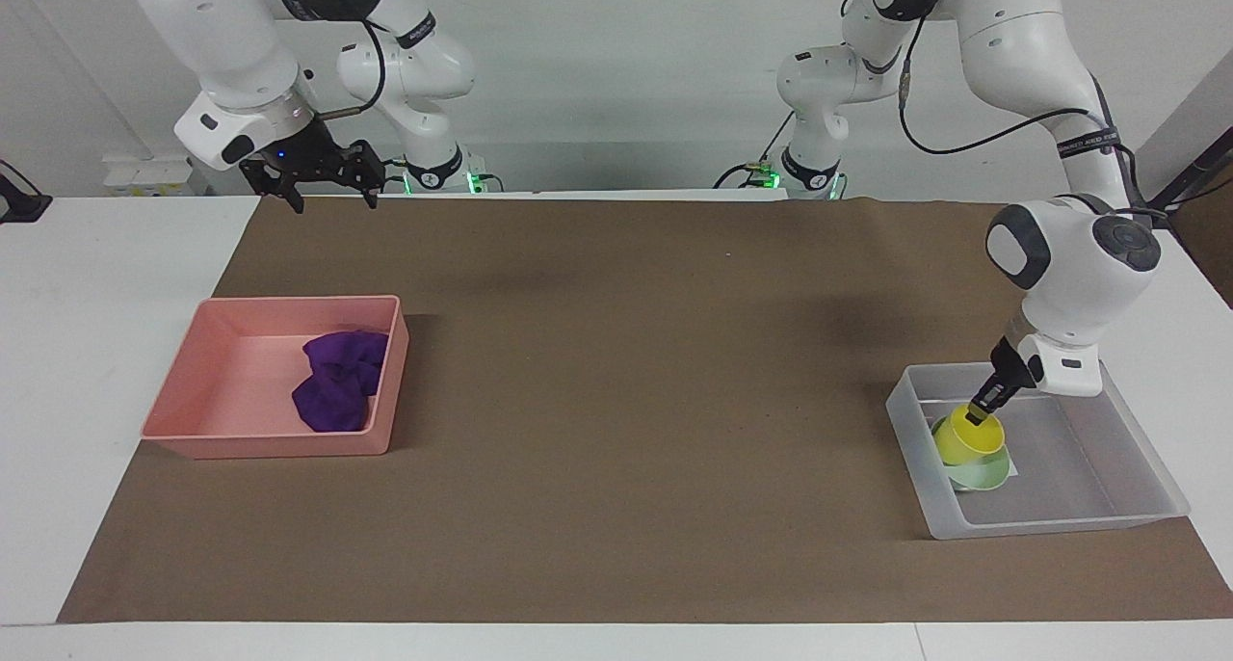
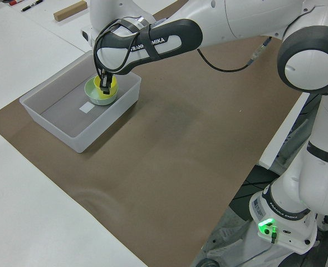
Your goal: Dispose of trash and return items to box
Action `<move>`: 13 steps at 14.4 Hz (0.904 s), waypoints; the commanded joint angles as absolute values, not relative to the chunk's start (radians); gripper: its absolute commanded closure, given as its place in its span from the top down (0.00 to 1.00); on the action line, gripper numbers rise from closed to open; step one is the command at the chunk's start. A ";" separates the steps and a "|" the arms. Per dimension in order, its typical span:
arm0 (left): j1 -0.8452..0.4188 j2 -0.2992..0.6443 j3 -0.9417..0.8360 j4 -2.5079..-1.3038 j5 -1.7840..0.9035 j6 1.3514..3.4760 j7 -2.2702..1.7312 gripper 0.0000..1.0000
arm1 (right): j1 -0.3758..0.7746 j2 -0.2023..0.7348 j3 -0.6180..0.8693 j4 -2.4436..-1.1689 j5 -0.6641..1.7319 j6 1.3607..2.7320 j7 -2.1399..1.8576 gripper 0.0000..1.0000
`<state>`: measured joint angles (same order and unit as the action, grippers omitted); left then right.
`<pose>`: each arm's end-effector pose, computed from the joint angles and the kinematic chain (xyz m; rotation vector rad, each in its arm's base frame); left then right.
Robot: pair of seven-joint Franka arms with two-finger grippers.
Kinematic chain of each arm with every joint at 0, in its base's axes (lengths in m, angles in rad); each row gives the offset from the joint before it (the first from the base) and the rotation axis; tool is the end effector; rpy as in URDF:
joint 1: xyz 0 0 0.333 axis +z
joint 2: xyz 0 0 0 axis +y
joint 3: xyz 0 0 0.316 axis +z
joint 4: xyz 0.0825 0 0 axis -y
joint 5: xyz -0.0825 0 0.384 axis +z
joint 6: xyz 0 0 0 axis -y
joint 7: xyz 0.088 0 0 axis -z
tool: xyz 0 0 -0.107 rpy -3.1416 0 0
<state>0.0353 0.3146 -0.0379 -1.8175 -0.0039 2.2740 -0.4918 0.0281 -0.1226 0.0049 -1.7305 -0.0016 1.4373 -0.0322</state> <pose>0.6475 0.0000 0.3801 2.9919 0.7547 0.2074 0.4983 0.0164 0.6045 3.1263 0.1017 -0.2675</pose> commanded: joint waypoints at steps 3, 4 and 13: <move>0.008 0.146 -0.040 -1.824 0.005 2.110 -0.486 1.00 | 0.015 -0.137 0.009 -1.744 0.003 1.434 -0.037 1.00; 0.008 0.105 -0.043 -1.822 0.005 2.048 -0.480 1.00 | 0.015 -0.137 0.009 -1.744 0.003 1.434 -0.037 1.00; 0.009 -0.015 -0.051 -1.573 0.005 1.505 -0.045 1.00 | 0.015 -0.137 0.009 -1.744 0.003 1.434 -0.037 1.00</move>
<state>0.0136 -0.0503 -0.0524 -1.6808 -0.0036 1.6180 -0.1530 0.0281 -0.1226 0.0049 -1.7305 -0.0016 1.4373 -0.0322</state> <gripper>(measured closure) 0.000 0.000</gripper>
